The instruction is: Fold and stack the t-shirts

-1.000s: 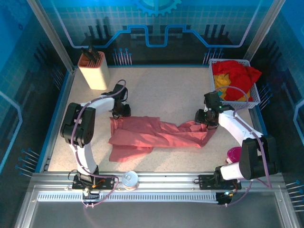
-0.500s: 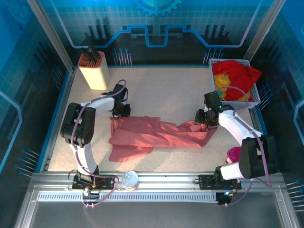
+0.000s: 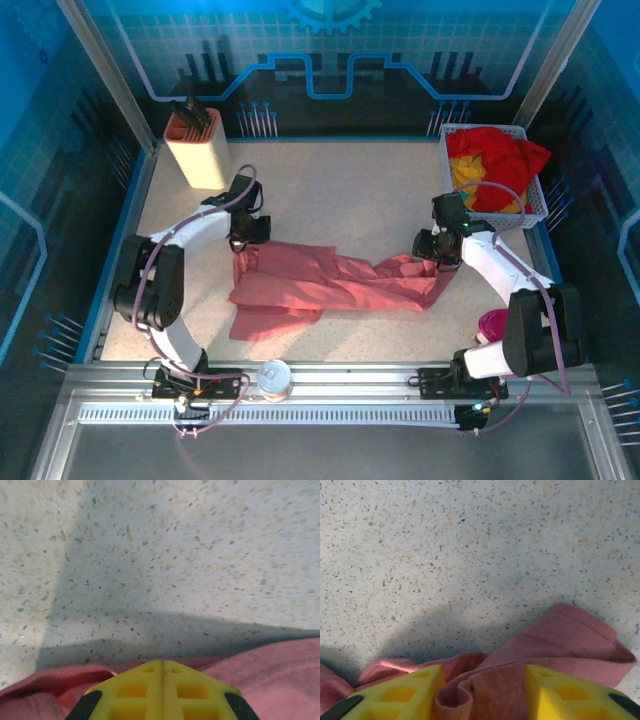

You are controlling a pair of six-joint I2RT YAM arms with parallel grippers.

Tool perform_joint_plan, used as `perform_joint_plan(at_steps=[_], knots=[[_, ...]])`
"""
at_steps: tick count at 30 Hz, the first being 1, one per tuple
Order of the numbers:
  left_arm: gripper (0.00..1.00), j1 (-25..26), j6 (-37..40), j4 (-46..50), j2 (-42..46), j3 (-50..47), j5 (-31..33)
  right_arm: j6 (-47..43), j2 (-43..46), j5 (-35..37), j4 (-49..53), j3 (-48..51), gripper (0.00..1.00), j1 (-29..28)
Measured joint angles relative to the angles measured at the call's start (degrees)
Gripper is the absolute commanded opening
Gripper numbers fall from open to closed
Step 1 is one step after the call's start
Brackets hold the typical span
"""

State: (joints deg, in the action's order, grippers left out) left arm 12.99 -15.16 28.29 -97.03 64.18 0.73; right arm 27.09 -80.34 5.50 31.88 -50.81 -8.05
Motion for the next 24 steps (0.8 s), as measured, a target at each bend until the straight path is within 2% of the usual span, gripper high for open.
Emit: perform_joint_plan(at_steps=[7, 9, 14, 22, 24], knots=[[0.00, 1.6, -1.3, 2.5, 9.2, -0.8, -0.4, -0.2, 0.8, 0.5, 0.3, -0.4, 0.60, 0.4], [0.00, 1.8, -1.4, 3.2, 12.4, -1.7, -0.6, -0.2, 1.5, 0.7, 0.6, -0.7, 0.61, 0.4], [0.00, 1.8, -1.4, 4.9, 20.3, -3.1, -0.5, -0.5, 1.8, 1.1, 1.0, -2.2, 0.48, 0.4], [0.00, 1.8, -1.3, 8.2, 25.4, -3.1, 0.4, -0.8, 1.8, -0.1, 1.4, -2.8, 0.44, 0.4], [0.00, 1.8, -1.3, 8.7, 25.7, -3.1, 0.5, -0.7, 1.8, -0.4, 1.6, -2.8, 0.41, 0.3]])
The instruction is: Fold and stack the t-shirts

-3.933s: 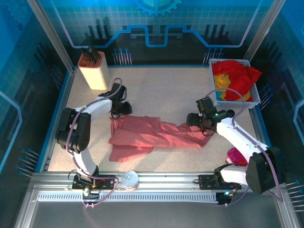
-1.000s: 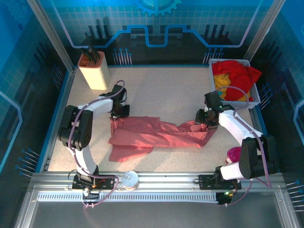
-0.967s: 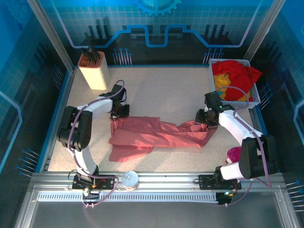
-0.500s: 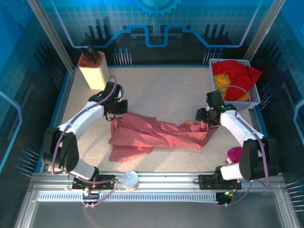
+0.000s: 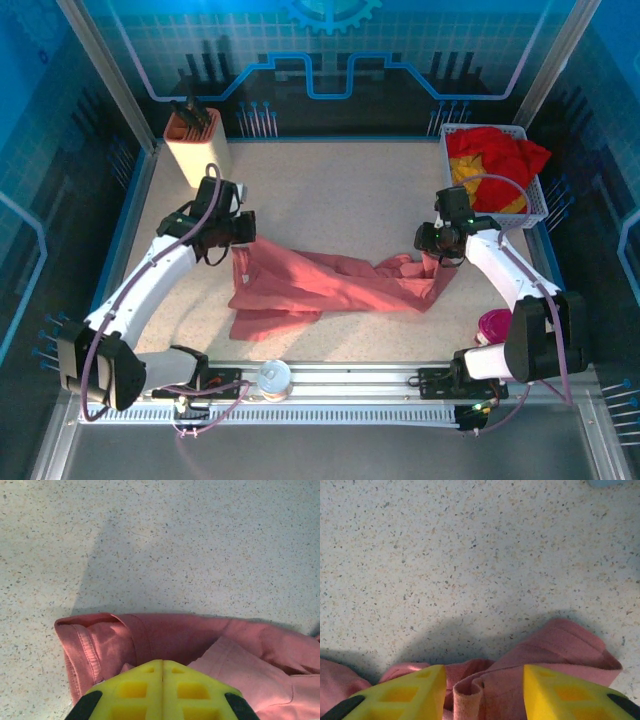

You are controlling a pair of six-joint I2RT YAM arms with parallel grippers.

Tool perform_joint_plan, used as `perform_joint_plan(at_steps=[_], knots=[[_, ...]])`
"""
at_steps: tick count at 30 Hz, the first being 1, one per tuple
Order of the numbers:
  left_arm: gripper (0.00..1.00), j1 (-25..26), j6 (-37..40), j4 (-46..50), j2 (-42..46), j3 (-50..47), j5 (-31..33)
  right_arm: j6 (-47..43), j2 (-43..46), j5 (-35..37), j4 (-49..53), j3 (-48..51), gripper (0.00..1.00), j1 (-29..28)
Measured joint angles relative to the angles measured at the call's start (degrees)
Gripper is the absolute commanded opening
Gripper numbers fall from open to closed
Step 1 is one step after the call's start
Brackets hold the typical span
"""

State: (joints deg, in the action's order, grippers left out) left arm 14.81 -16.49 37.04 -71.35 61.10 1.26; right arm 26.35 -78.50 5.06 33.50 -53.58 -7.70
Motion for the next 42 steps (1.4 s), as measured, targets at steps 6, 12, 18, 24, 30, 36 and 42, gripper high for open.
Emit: perform_joint_plan(at_steps=[6, 12, 18, 24, 30, 36, 42], knots=[[0.00, 0.0, 0.0, 0.8, 0.7, 0.0, 0.0, 0.7, 0.0, -1.2, 0.1, 1.1, 0.26, -0.1], [0.00, 0.0, 0.0, 1.7, 1.9, 0.0, 0.4, 1.3, -0.5, -2.5, -0.1, 1.6, 0.00, -0.1], [0.00, 0.0, 0.5, 3.4, 6.3, 0.1, 1.6, 1.6, 1.7, -0.9, 0.3, 1.0, 0.00, -0.1], [0.00, 0.0, 2.8, 3.8, 11.0, 3.8, 2.2, 3.1, 10.3, 3.1, 0.5, -2.4, 0.00, 0.3], [0.00, -1.0, 6.8, 1.9, 6.8, 14.7, 2.8, 5.0, 10.8, 5.4, -0.9, -7.8, 0.00, 1.2], [0.00, -3.1, 10.1, -1.0, -1.3, 23.0, 3.1, 6.5, 6.4, 5.4, -2.4, -13.6, 0.00, 2.1], [0.00, -6.8, 13.5, -4.0, -11.6, 30.9, 3.4, 7.4, 0.9, 5.5, -4.9, -19.4, 0.00, 3.9]])
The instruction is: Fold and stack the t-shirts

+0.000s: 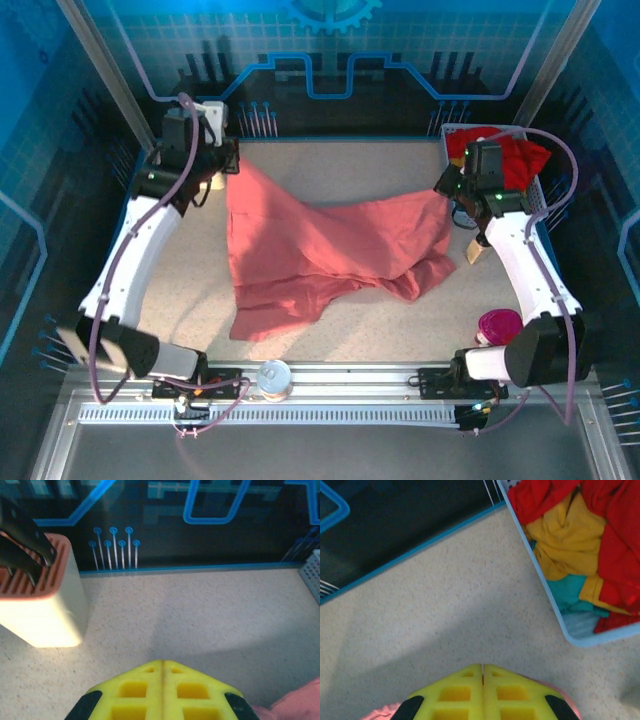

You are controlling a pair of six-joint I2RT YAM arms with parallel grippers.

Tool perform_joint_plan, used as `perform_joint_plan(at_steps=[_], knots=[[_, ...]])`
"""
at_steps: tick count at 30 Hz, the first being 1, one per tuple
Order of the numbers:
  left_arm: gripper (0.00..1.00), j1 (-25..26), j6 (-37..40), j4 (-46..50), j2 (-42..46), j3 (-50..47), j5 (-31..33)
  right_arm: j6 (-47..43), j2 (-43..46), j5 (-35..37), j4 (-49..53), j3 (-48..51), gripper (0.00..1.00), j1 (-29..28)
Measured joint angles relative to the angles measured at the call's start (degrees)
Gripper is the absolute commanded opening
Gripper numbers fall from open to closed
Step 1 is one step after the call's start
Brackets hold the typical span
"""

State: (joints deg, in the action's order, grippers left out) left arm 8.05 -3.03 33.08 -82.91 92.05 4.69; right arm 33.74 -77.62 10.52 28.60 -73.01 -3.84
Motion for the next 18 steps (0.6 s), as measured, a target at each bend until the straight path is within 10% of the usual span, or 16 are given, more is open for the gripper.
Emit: perform_joint_plan(at_steps=[18], knots=[[0.00, -4.0, 1.7, -3.5, -32.3, 40.2, -0.7, 7.7, -12.3, 0.4, -33.0, 3.4, 0.00, 1.0]])
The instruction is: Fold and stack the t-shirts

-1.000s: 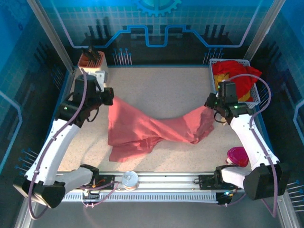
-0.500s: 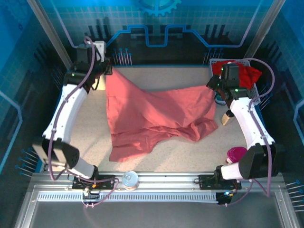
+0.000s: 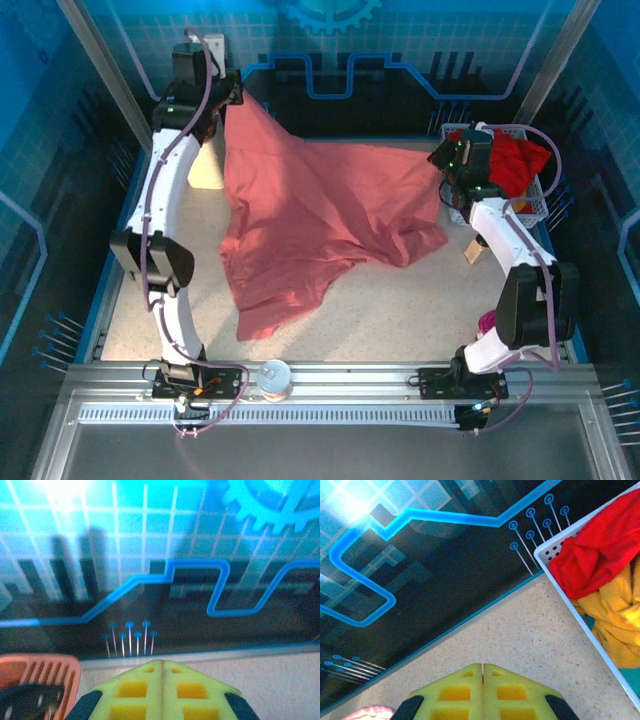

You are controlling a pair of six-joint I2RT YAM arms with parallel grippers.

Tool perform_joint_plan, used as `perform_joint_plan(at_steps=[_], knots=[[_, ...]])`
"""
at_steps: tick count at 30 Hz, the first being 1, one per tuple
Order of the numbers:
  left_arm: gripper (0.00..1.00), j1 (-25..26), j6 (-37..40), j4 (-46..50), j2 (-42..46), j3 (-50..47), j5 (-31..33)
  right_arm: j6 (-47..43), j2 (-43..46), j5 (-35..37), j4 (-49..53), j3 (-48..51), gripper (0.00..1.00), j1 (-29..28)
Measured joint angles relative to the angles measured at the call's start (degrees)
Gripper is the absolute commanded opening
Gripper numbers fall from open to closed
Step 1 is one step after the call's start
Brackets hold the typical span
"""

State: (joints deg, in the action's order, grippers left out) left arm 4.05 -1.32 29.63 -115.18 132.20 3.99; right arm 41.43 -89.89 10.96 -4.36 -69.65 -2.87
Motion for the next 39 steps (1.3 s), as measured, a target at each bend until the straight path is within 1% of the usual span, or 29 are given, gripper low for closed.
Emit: perform_joint_plan(at_steps=[1, 2, 3, 4, 5, 6, 7, 8, 9, 10, 11, 13, 16, 20, 24, 26, 29, 33, 35, 37, 39], knots=[[0.02, 0.0, 0.0, 0.0, -1.6, 2.3, 0.0, 0.0, -0.8, 0.0, -0.7, -0.2, 0.00, 0.0], [0.05, 0.0, 0.0, 0.0, -3.4, 4.6, 0.0, 0.0, -1.9, 0.1, -0.9, -0.7, 0.03, 0.0], [0.15, 0.0, 0.0, -0.1, -5.0, 6.4, 0.0, 0.2, -3.4, 0.0, -0.7, -1.9, 0.12, 0.0], [0.26, 0.0, 0.2, -0.1, -6.4, 7.9, 0.0, 0.4, -4.7, -0.1, 0.0, -3.2, 0.24, 0.0], [0.46, 0.0, 0.5, 0.0, -8.1, 9.5, 0.0, 0.4, -6.3, -0.6, 1.0, -4.9, 0.47, 0.1], [0.79, 0.0, 0.5, 0.2, -9.7, 10.7, 0.1, 0.4, -7.9, -1.3, 2.2, -6.9, 0.65, 0.2], [0.89, 0.0, 0.3, 0.5, -10.9, 11.4, 0.1, 0.2, -9.2, -2.2, 3.4, -8.6, 0.76, 0.2], [0.92, 0.0, 0.2, 1.2, -11.9, 11.4, 0.3, 0.1, -10.3, -3.1, 4.7, -10.1, 0.86, 0.3], [0.93, 0.0, 0.2, 2.5, -12.5, 11.0, 0.7, -0.1, -10.9, -4.1, 6.2, -11.3, 0.96, 0.4], [0.94, 0.0, 0.1, 3.2, -12.7, 10.2, 1.1, -0.4, -11.1, -4.9, 7.3, -11.7, 0.99, 0.4], [0.94, 0.0, -0.2, 3.5, -12.4, 7.9, 1.6, -0.7, -11.1, -5.6, 8.6, -11.8, 1.00, 0.4], [0.94, 0.0, -0.8, 3.6, -10.6, 1.4, 2.5, -1.3, -10.9, -6.8, 11.0, -11.8, 1.00, 0.4], [0.94, -0.1, -3.2, 3.6, -5.5, -11.8, 2.8, -2.1, -9.7, -8.1, 13.9, -10.0, 1.00, 0.4], [0.92, -0.1, -8.1, 3.7, 5.0, -29.6, 2.8, -3.1, -3.2, -8.5, 17.0, -2.4, 1.00, 0.2], [0.90, 1.2, -11.8, 3.6, 17.4, -42.8, 2.6, -3.6, 4.3, -8.4, 19.4, 4.5, 1.00, -1.3], [0.87, 3.3, -13.1, 3.8, 23.6, -48.1, 2.6, -3.8, 6.9, -8.5, 21.4, 6.4, 1.00, -2.4], [0.80, 6.8, -15.2, 4.6, 31.0, -56.0, 1.8, -3.7, 8.9, -8.5, 24.6, 8.3, 1.00, -3.5], [0.78, 9.7, -18.7, 8.4, 38.2, -68.0, 0.7, -3.8, 10.3, -8.5, 28.7, 12.5, 1.00, -3.6], [0.78, 11.3, -21.3, 11.9, 41.7, -74.2, 0.7, -4.0, 11.1, -8.8, 30.2, 15.5, 1.00, -3.6], [0.77, 13.2, -24.2, 14.8, 44.6, -78.4, 0.5, -4.2, 11.3, -9.6, 31.4, 17.4, 1.00, -3.6], [0.73, 15.8, -27.5, 16.9, 47.9, -81.9, 0.0, -4.4, 11.2, -10.2, 32.5, 18.4, 1.00, -3.6]])
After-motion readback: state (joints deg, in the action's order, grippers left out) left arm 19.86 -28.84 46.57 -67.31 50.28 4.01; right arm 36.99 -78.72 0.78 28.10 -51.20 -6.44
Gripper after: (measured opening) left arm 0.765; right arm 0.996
